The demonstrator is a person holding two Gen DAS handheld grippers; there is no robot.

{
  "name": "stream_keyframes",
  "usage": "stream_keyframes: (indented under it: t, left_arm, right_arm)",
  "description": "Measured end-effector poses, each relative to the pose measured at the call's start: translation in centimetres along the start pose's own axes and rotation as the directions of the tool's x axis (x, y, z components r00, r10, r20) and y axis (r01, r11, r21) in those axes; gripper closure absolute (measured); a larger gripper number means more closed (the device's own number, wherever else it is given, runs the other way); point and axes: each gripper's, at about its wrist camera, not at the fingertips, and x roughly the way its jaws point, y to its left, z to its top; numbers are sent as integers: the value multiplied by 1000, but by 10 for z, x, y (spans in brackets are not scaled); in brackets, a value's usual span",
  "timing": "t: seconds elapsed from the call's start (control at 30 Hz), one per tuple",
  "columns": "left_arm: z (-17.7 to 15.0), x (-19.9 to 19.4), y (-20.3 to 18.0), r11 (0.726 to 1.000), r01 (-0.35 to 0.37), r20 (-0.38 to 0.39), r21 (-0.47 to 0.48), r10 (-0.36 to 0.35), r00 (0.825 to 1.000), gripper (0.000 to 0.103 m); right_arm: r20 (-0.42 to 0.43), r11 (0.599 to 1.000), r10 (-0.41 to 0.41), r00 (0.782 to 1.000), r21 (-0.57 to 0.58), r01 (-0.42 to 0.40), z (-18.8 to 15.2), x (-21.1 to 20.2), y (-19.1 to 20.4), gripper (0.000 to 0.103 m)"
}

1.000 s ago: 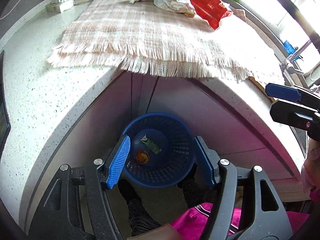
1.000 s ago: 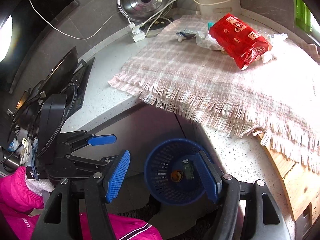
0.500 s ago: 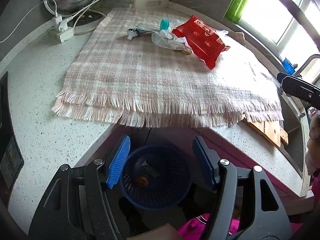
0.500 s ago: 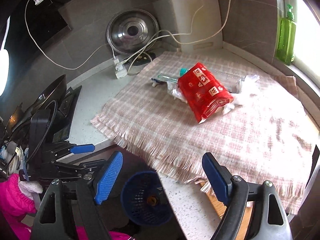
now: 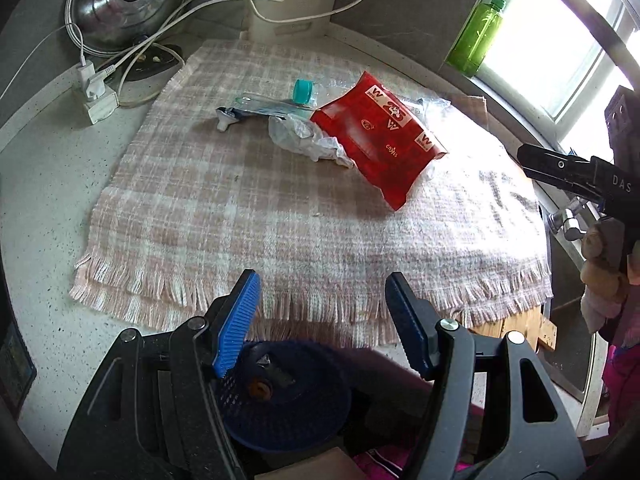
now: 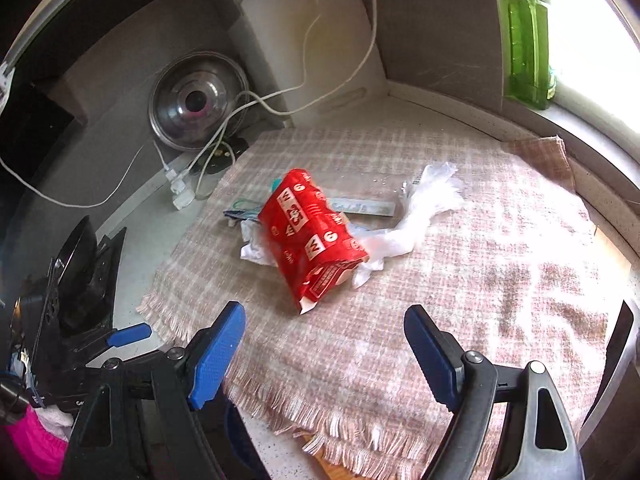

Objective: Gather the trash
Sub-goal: 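Move both tools back up to the cloth toward the red bag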

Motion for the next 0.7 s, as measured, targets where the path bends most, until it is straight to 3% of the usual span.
stream_keyframes:
  t: [0.2,0.4,0.57,0.7]
  left_arm:
    - [39,18,-19,995,47,-15,-89,-49,999,26]
    - [80,36,-32,959,127,-7,-253,-133,991,25]
    - [110,57,-42,928,106,-24,-357,-122,992,24]
    - [126,73,-43,887,56,-45,-458,-86,995,24]
  right_arm:
    - [-30,995,17,999,96,-14,21,19,-36,19]
    - [-62,991,29,998,134,-21,35,36,-60,20]
    - [-68,983,55,996,180,-42,45,43,-81,20]
    - [-76,977,73,994,205,-56,52,50,-93,20]
